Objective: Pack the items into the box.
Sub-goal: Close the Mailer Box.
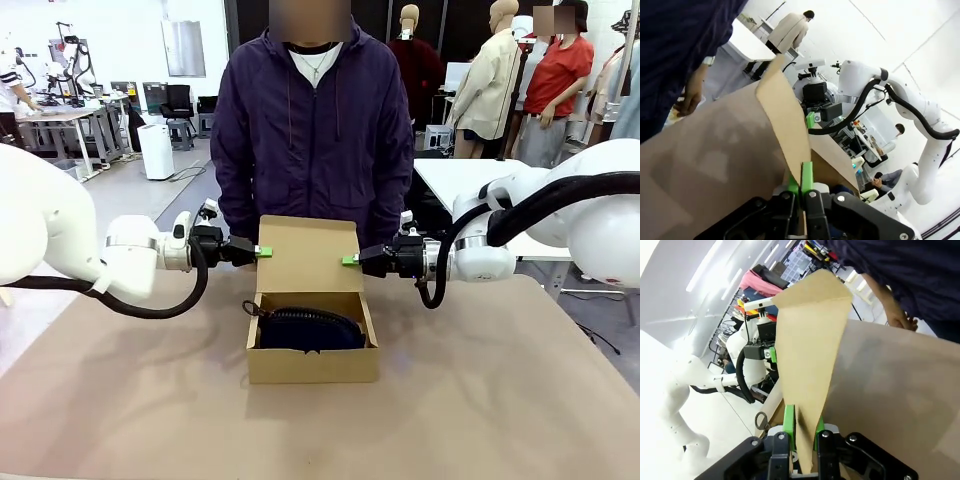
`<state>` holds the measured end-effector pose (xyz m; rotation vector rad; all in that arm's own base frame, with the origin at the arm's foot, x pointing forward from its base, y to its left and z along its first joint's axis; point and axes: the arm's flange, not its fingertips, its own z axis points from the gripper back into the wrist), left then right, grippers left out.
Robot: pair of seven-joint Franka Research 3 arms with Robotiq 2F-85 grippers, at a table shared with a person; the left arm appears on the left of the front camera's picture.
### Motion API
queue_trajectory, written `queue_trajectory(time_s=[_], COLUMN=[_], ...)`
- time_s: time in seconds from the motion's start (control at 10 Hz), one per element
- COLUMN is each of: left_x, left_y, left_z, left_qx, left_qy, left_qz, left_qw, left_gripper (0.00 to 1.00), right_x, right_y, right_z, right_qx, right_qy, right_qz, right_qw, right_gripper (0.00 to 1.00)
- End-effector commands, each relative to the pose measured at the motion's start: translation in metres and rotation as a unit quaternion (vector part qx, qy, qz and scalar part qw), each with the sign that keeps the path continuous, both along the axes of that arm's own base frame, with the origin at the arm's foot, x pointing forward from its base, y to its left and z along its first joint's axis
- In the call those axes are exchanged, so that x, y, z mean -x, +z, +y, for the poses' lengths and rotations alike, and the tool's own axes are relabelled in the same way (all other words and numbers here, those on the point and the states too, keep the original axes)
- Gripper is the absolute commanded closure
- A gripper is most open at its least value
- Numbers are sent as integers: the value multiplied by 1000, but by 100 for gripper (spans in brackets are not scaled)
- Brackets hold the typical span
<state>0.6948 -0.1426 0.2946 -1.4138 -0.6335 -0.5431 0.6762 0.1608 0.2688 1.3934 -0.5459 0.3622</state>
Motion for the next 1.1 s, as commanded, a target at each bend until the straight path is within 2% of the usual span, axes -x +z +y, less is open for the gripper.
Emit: queue_trajectory(time_s=[0.0, 0.4, 0.5, 0.7, 0.8, 0.9, 1.0], left_x=[19, 35, 40, 50, 52, 34, 34], left_y=[10, 21, 25, 36, 38, 32, 32], left_z=[-2, 0, 2, 5, 4, 1, 1], left_qx=[-1, -2, 5, 28, 31, 6, 6], left_qy=[2, -11, -14, -11, 2, -16, -16], left_qz=[-42, -94, -117, -196, -196, -151, -151], left_qw=[999, 996, 993, 980, 980, 988, 988], left_gripper=[96, 96, 96, 96, 96, 96, 96], right_x=[18, 32, 37, 47, 45, 32, 32], right_y=[6, 26, 31, 39, 36, 39, 39], right_z=[-2, -6, -7, -9, -7, -8, -8], right_qx=[0, -31, -36, -43, -20, -31, -31], right_qy=[-2, 24, 26, 31, 22, 35, 35], right_qz=[-51, -135, -161, -209, -203, -176, -176], right_qw=[999, 990, 986, 976, 979, 983, 983], right_gripper=[79, 79, 79, 79, 79, 79, 79])
